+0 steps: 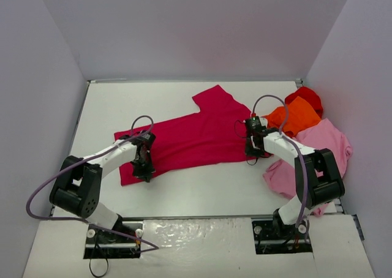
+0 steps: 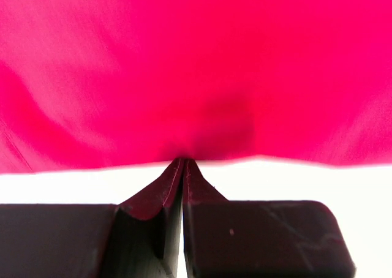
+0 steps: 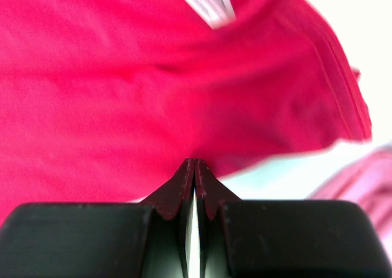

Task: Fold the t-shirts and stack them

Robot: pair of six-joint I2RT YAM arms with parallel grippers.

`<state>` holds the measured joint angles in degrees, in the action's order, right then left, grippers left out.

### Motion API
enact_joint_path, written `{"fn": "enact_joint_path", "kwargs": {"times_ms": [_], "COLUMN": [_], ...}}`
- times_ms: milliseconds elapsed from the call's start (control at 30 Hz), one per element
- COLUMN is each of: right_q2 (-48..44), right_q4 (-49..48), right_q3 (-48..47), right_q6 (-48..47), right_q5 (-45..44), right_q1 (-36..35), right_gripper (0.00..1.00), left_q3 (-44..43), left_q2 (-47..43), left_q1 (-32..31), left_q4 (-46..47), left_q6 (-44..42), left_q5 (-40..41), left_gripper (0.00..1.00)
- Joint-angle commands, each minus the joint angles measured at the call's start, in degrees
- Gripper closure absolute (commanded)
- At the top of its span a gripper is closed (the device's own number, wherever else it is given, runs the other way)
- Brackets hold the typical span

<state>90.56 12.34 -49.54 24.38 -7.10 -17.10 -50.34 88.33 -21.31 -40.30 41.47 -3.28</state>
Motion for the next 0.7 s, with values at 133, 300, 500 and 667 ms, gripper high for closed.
{"fn": "enact_joint_path", "kwargs": {"times_ms": [133, 300, 500, 667], "right_q2": [-8.60, -11.45, -2.63, 12.53], "right_q4": [5.92, 5.30, 0.86, -5.90], "right_q3": [4.25, 2.16, -9.33, -14.57], "right_q6": [3.02, 3.03, 2.16, 3.19], "right_q5": [-1.10, -3.82, -0.16, 6.46], "right_q1": [-3.11, -3.73, -3.86, -5.37], "right_gripper": [1.00, 1.00, 1.00, 1.00], "left_q3": [3.62, 0.55, -11.05, -18.93], "left_q2": [-9.75, -11.39, -7.68, 7.75], "left_q1": [-2.10, -2.47, -2.90, -3.06], "left_q4": [-7.61, -5.87, -1.77, 1.24], "left_q6": [2.92, 3.44, 4.15, 2.99], "left_q5": [1.68, 2.76, 5.91, 2.87], "left_gripper": [1.00, 1.00, 1.00, 1.00]}}
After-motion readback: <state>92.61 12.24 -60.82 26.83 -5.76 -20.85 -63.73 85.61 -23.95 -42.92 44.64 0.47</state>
